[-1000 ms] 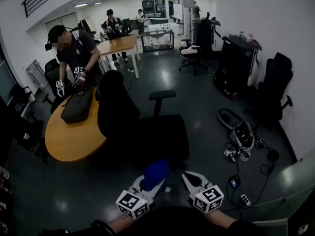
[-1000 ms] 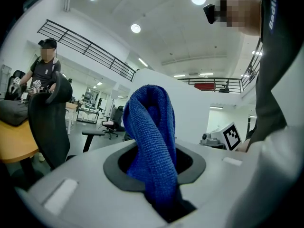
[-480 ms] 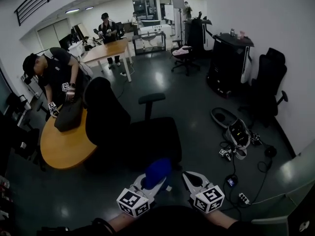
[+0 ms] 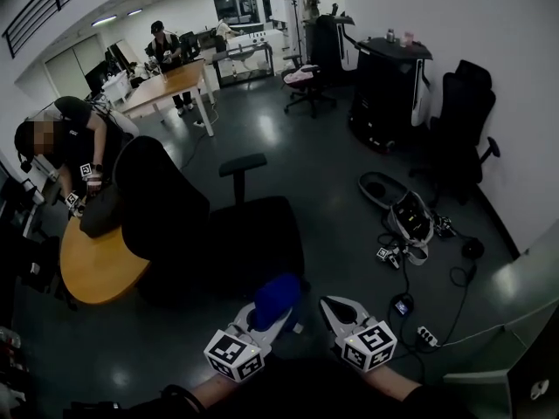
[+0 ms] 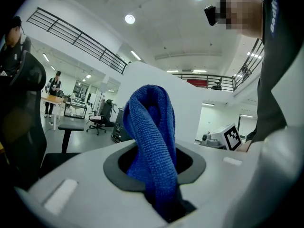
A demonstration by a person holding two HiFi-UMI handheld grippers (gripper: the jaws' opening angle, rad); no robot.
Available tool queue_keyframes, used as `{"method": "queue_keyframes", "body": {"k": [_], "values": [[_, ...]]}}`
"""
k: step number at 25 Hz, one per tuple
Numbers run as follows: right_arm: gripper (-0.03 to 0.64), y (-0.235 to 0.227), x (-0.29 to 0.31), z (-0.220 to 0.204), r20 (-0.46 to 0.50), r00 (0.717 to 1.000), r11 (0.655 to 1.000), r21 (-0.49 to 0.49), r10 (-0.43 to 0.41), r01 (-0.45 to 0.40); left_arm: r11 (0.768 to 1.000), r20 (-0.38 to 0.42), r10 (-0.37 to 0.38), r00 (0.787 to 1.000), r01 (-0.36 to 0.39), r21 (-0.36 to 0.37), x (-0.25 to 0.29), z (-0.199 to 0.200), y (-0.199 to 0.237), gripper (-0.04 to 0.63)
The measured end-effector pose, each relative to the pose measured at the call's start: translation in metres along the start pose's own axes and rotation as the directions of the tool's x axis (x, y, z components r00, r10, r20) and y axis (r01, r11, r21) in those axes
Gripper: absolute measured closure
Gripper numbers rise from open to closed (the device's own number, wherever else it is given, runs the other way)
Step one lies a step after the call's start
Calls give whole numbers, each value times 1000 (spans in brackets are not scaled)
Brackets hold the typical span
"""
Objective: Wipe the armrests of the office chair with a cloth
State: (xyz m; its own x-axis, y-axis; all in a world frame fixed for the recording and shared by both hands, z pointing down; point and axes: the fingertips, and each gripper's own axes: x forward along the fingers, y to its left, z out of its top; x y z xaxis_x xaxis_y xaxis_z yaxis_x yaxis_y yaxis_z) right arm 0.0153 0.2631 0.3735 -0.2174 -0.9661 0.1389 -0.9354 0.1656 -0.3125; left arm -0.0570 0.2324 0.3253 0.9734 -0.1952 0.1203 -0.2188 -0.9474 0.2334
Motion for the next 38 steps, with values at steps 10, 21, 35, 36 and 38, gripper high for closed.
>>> {"method": "queue_keyframes", "body": {"k": [10,21,35,36,38], "values": [[612,-21,28,-6,-52,999,1000,15,6,-5,1000,17,14,1000,-14,-25,16,-1,29,466],[612,-20,152,5,-111,994,1000,-18,17,-20,995,81,74,994,-68,-75,12,30,166,466],[612,-9,323,41,-162,984,996,-60,-73,64,992,97,106,990,-99,-78,-10,76,359,466],[612,-9,332,43,-161,984,995,-66,-79,69,992,98,107,989,-99,-80,-11,75,369,466],[612,-11,347,48,-154,984,994,-73,-89,79,990,100,112,989,-103,-93,-12,72,386,466]]}}
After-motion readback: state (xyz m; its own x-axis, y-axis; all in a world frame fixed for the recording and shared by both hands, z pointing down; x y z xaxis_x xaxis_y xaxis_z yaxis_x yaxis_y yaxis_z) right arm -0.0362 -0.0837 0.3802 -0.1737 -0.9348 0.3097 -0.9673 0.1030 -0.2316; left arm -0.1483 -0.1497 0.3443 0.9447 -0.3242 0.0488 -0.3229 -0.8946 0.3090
